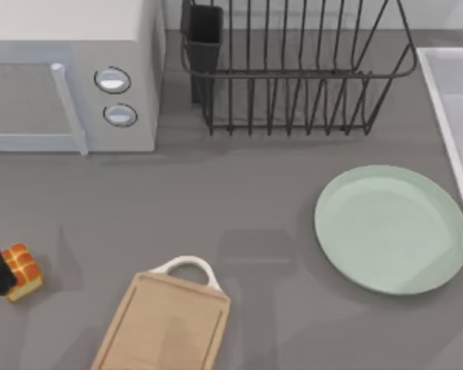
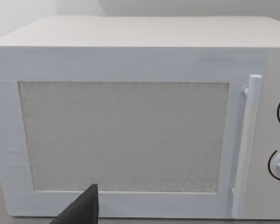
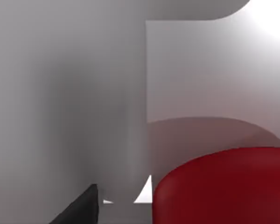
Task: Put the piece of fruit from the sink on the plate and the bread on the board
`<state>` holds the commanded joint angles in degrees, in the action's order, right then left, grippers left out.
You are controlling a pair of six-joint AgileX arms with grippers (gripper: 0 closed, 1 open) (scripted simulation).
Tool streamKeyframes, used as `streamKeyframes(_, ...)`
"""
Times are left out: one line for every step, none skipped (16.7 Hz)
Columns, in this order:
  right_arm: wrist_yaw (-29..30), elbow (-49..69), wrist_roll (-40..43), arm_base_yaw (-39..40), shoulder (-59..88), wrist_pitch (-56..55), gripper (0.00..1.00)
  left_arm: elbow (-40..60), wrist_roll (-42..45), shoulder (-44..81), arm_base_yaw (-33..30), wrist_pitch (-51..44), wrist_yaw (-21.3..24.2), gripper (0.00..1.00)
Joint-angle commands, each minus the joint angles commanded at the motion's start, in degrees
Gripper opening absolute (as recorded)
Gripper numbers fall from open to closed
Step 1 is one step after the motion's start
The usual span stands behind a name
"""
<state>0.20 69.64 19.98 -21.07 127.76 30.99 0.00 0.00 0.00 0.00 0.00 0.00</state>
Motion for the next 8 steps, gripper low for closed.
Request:
streamKeyframes(0.0,-0.8,0.0,0.0,1.4,-2.0,1.0,0.0,0.0,0.0,0.0,0.0,0.0,1.0)
streamKeyframes(0.0,-1.5,0.0,0.0,2.6,-3.5,1.0,0.0,0.0,0.0,0.0,0.0,0.0,1.0)
streamKeyframes(0.0,-1.8,-0.1,0.0,3.2,-4.3,1.0,0.0,0.0,0.0,0.0,0.0,0.0,1.0)
streamKeyframes(0.0,-1.9,-0.1,0.0,3.4,-4.5,1.0,0.0,0.0,0.0,0.0,0.0,0.0,1.0)
streamKeyframes(0.0,-1.9,-0.1,0.0,3.4,-4.5,1.0,0.0,0.0,0.0,0.0,0.0,0.0,1.0)
streamKeyframes(0.0,-1.9,-0.1,0.0,3.4,-4.5,1.0,0.0,0.0,0.0,0.0,0.0,0.0,1.0)
streamKeyframes(0.0,-1.9,-0.1,0.0,3.4,-4.5,1.0,0.0,0.0,0.0,0.0,0.0,0.0,1.0)
streamKeyframes(0.0,-1.9,-0.1,0.0,3.4,-4.5,0.92,0.0,0.0,0.0,0.0,0.0,0.0,1.0)
